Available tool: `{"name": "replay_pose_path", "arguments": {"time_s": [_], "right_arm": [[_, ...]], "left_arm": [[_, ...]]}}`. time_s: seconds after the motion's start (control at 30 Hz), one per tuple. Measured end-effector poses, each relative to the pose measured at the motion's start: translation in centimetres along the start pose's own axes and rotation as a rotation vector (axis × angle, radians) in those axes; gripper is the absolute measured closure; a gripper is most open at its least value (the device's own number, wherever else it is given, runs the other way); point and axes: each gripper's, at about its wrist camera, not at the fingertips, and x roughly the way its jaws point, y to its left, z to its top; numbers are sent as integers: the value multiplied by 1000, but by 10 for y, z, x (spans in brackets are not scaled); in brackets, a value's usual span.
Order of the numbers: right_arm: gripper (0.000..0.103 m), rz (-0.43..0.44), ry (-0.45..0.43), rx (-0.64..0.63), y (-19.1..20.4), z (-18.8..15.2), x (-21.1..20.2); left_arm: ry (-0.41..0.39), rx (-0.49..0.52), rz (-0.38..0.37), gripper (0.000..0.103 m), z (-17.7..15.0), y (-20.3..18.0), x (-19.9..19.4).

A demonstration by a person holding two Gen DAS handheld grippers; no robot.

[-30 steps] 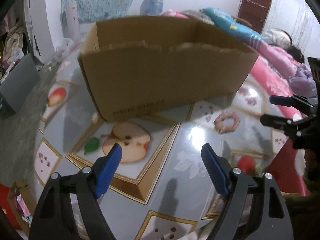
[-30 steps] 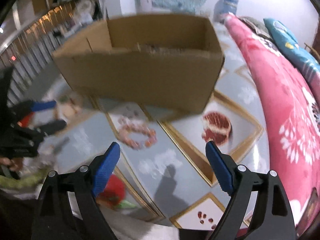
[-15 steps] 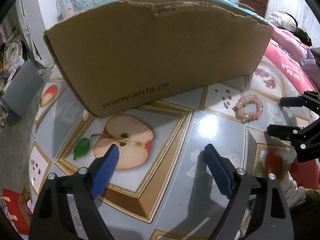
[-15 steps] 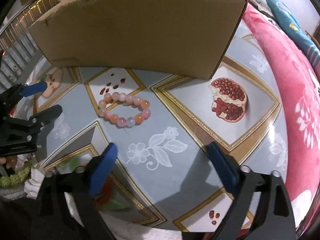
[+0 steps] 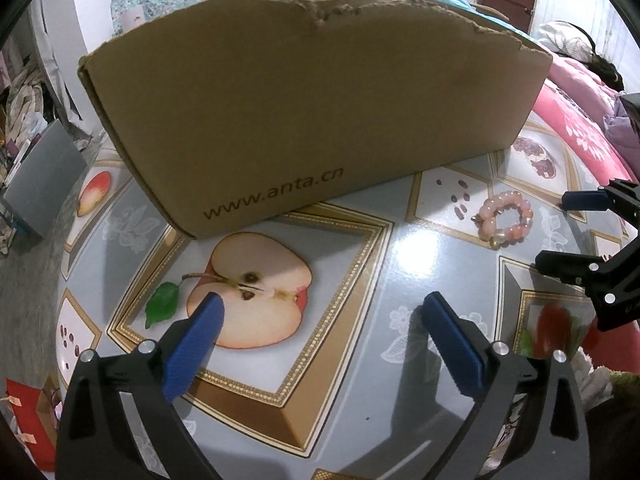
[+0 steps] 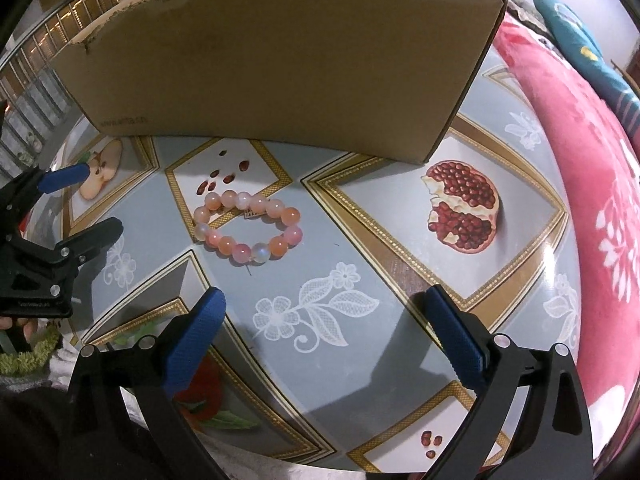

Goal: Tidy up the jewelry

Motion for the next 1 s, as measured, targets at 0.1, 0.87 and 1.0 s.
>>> {"name": "replay_pose_path", "arguments": {"time_s": [0.1,0.87,1.0], "right_arm": [[8,-2,-2,6,1,-1,-3],[8,-4,-6,17,3,0,-2],[8,-5,-8,18,3,0,-2]], "left_arm": [[-3,1,0,6,0,0,0],[-8,12,-8,5,-2,2,2],[1,23,-16,5,-2,1,2]]}}
